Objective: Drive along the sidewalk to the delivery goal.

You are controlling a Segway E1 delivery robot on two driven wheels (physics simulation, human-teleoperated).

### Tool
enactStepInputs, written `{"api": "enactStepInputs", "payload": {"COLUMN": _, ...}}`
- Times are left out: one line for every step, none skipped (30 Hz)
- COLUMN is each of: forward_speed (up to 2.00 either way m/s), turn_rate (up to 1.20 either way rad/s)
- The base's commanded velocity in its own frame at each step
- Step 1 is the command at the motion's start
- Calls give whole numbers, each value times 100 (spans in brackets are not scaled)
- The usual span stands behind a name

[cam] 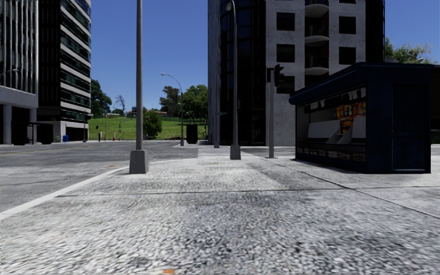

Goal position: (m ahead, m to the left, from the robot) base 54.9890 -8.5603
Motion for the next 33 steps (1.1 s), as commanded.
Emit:
{"api": "enactStepInputs", "payload": {"forward_speed": 200, "turn_rate": 0}}
{"api": "enactStepInputs", "payload": {"forward_speed": 200, "turn_rate": 0}}
{"api": "enactStepInputs", "payload": {"forward_speed": 200, "turn_rate": 0}}
{"api": "enactStepInputs", "payload": {"forward_speed": 200, "turn_rate": 0}}
{"api": "enactStepInputs", "payload": {"forward_speed": 200, "turn_rate": 0}}
{"api": "enactStepInputs", "payload": {"forward_speed": 200, "turn_rate": 0}}
{"api": "enactStepInputs", "payload": {"forward_speed": 200, "turn_rate": 0}}
{"api": "enactStepInputs", "payload": {"forward_speed": 200, "turn_rate": 0}}
{"api": "enactStepInputs", "payload": {"forward_speed": 200, "turn_rate": 0}}
{"api": "enactStepInputs", "payload": {"forward_speed": 200, "turn_rate": 0}}
{"api": "enactStepInputs", "payload": {"forward_speed": 200, "turn_rate": 0}}
{"api": "enactStepInputs", "payload": {"forward_speed": 200, "turn_rate": 0}}
{"api": "enactStepInputs", "payload": {"forward_speed": 200, "turn_rate": 0}}
{"api": "enactStepInputs", "payload": {"forward_speed": 200, "turn_rate": 0}}
{"api": "enactStepInputs", "payload": {"forward_speed": 200, "turn_rate": 0}}
{"api": "enactStepInputs", "payload": {"forward_speed": 200, "turn_rate": 0}}
{"api": "enactStepInputs", "payload": {"forward_speed": 200, "turn_rate": 0}}
{"api": "enactStepInputs", "payload": {"forward_speed": 200, "turn_rate": 0}}
{"api": "enactStepInputs", "payload": {"forward_speed": 200, "turn_rate": 0}}
{"api": "enactStepInputs", "payload": {"forward_speed": 200, "turn_rate": 0}}
{"api": "enactStepInputs", "payload": {"forward_speed": 200, "turn_rate": 0}}
{"api": "enactStepInputs", "payload": {"forward_speed": 200, "turn_rate": 0}}
{"api": "enactStepInputs", "payload": {"forward_speed": 200, "turn_rate": 0}}
{"api": "enactStepInputs", "payload": {"forward_speed": 200, "turn_rate": 0}}
{"api": "enactStepInputs", "payload": {"forward_speed": 200, "turn_rate": 0}}
{"api": "enactStepInputs", "payload": {"forward_speed": 200, "turn_rate": 0}}
{"api": "enactStepInputs", "payload": {"forward_speed": 200, "turn_rate": 0}}
{"api": "enactStepInputs", "payload": {"forward_speed": 200, "turn_rate": 0}}
{"api": "enactStepInputs", "payload": {"forward_speed": 200, "turn_rate": 0}}
{"api": "enactStepInputs", "payload": {"forward_speed": 200, "turn_rate": 0}}
{"api": "enactStepInputs", "payload": {"forward_speed": 200, "turn_rate": 0}}
{"api": "enactStepInputs", "payload": {"forward_speed": 200, "turn_rate": 0}}
{"api": "enactStepInputs", "payload": {"forward_speed": 200, "turn_rate": 0}}
